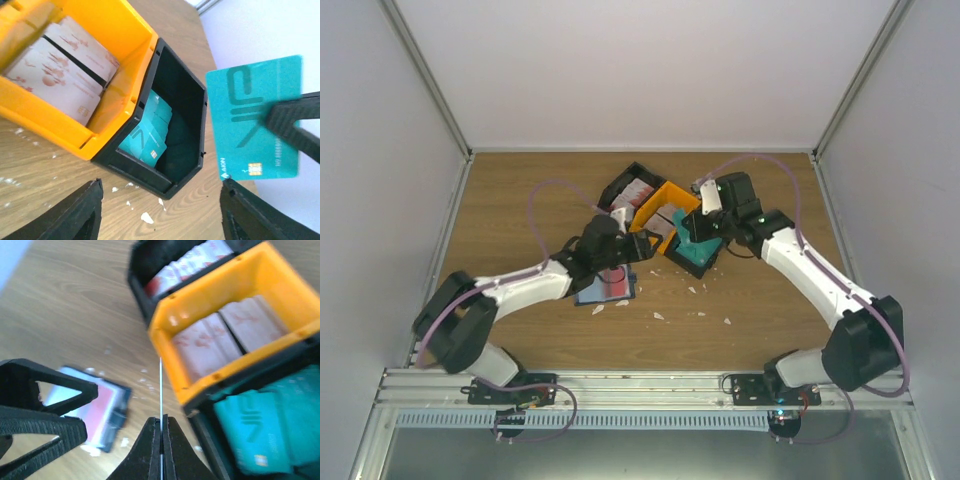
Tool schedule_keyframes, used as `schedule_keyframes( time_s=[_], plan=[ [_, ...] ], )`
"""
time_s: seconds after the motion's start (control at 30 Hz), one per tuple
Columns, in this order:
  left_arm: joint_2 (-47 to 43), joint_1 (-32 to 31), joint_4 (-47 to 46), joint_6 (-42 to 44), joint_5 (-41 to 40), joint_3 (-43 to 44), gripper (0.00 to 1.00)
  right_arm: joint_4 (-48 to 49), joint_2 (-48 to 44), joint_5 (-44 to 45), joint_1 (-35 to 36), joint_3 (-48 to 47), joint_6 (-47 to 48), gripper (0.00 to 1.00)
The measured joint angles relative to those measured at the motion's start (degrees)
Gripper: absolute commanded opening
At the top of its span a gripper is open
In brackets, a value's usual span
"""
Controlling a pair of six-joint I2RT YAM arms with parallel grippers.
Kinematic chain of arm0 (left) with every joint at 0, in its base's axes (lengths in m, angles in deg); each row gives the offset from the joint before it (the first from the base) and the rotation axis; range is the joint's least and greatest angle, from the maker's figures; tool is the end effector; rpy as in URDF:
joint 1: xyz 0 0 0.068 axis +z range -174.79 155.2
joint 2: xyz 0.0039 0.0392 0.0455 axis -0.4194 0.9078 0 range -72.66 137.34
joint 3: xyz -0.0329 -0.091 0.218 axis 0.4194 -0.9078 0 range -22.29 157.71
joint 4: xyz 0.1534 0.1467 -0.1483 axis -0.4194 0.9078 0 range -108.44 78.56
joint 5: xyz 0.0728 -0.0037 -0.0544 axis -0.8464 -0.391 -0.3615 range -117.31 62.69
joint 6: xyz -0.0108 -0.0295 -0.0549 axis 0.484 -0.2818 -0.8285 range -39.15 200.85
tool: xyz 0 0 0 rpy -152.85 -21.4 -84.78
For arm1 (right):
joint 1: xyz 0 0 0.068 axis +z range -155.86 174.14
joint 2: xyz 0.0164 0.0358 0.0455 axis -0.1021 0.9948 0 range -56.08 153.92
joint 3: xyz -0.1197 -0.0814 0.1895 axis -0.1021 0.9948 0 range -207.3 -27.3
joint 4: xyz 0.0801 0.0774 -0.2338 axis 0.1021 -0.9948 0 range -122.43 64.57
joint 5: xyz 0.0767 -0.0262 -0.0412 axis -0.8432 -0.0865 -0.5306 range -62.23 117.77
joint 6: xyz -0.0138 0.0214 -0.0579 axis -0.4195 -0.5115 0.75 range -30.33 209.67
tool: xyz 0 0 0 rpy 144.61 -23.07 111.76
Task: Put the credit cards into the card holder
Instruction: Pick up the credit card from the storage box, then insert the credit card into the card holder.
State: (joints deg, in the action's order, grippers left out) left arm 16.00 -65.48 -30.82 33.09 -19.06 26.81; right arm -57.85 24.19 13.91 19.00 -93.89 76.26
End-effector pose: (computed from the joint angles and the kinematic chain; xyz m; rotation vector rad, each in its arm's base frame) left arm 0.2597 -0.2323 0.1780 -0.0396 2.2286 -1.0634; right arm 0.2809 0.1432 0.2523 -0.3603 2.4033 0.5994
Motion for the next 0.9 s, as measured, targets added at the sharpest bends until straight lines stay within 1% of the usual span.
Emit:
schedule_keyframes(
  time_s=[0.1,0.2,0.27,0.33,0.37,0.43,0.63,0.73,0.9],
  plan=[
    [-6.4,2.3,-2.8,1.0,2.0,-6.2,0.69,6.1,-1.0,-6.4,0.1,3.9,-4.2,0.01],
    [-11.1,4.6,-3.2,2.1,3.7,-10.6,0.69,12.7,-0.5,-11.4,1.3,8.5,-9.6,0.0],
    [-13.9,6.1,-2.3,2.8,4.2,-12.6,0.67,16.2,0.2,-13.0,3.1,10.9,-12.7,0.01],
    [-16.9,7.4,-0.3,3.3,4.0,-14.3,0.62,20.0,1.6,-14.1,5.7,12.9,-15.7,0.01],
    [-18.4,8.2,1.1,3.5,3.8,-15.0,0.58,21.4,2.5,-14.4,7.0,13.5,-16.8,0.01],
    [-21.2,10.3,4.2,3.4,3.1,-16.5,0.55,24.3,5.2,-14.6,10.0,14.2,-19.1,0.01],
    [-30.1,18.1,14.1,3.5,1.3,-23.8,0.53,32.3,12.3,-14.2,16.5,15.1,-25.5,0.0],
    [-32.8,19.3,19.2,4.0,1.1,-25.4,0.52,36.1,13.4,-13.3,18.6,16.7,-28.6,0.01],
    [-35.3,20.2,23.2,5.2,1.4,-27.1,0.53,42.2,13.5,-12.8,19.5,20.3,-33.7,0.0]
  ],
)
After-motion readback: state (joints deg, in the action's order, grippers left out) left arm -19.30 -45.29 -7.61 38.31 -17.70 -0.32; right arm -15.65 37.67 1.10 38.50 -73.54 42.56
